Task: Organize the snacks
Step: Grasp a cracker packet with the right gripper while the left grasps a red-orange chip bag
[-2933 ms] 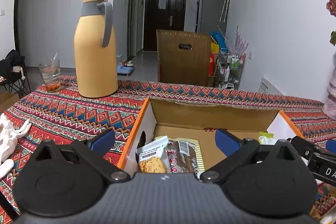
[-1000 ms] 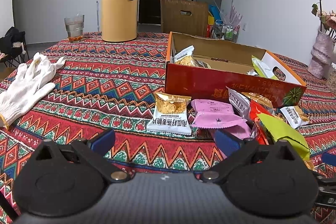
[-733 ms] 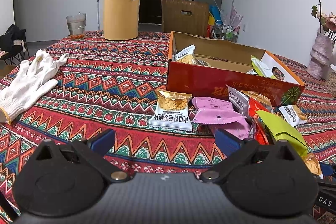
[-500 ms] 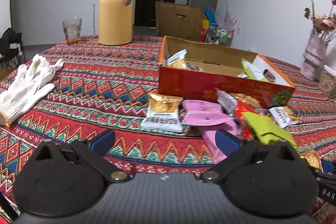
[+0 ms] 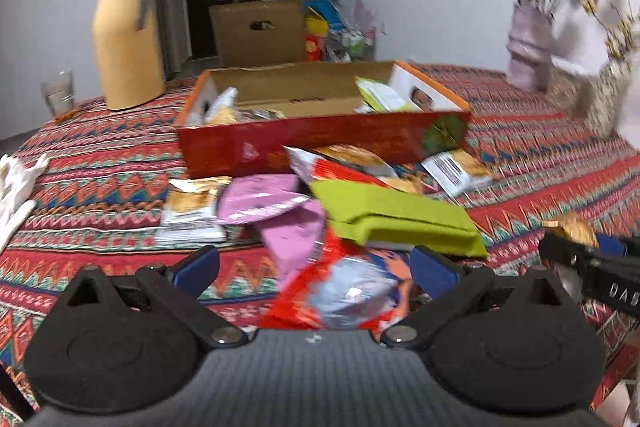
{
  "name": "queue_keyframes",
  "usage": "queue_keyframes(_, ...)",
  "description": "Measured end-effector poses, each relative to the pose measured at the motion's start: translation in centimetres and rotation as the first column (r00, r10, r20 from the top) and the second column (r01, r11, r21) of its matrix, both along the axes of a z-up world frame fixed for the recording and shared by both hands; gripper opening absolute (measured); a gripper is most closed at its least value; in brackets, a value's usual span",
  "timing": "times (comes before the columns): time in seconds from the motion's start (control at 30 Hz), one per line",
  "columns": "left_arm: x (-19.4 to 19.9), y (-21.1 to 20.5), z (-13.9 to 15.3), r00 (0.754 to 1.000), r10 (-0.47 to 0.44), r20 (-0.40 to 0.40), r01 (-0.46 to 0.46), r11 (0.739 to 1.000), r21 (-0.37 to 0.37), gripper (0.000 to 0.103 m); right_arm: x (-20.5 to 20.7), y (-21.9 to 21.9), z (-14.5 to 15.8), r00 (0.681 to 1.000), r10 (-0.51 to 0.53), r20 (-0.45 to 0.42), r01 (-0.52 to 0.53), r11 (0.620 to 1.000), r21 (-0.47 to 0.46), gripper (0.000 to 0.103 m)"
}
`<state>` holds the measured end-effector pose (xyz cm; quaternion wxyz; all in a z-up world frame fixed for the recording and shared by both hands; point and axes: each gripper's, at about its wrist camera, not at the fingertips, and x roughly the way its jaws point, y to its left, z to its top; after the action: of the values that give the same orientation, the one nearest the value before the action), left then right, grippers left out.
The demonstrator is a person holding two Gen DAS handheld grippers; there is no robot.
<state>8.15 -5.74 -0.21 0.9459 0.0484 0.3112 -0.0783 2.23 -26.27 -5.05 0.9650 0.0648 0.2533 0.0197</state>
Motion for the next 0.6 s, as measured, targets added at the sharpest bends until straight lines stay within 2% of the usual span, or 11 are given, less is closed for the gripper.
queue_keyframes(0.2, 1.2, -3.0, -1.7, 1.000, -0.004, -0.028, 0.007, 0.996, 0.088, 0.103, -0.1, -1.5, -0.6, 1.000, -0.005, 0.005, 0.005, 0.999, 0.038, 0.040)
queue_keyframes(0.4, 2.7, -4.6, -2.8, 0.999, 0.008, -0.043, -0.002, 0.990, 0.141, 0.101, -0.1, -2.2, -1.2, 1.000, -0.001, 0.003, 0.001, 0.998, 0.062, 0.040)
queue_keyframes(0.53, 3.2, -4.8, -3.2, 0.998, 0.014, -0.058, -0.006, 0.989, 0.145, 0.087, 0.0, -2.3, -1.4, 1.000, 0.005, 0.001, -0.005, 0.997, 0.071, 0.040)
queue_keyframes(0.6, 3.1, -4.7, -3.1, 0.998, -0.005, -0.063, 0.012, 0.992, 0.125, 0.071, 0.0, -2.3, -1.4, 1.000, 0.009, 0.001, -0.009, 0.997, 0.073, 0.040)
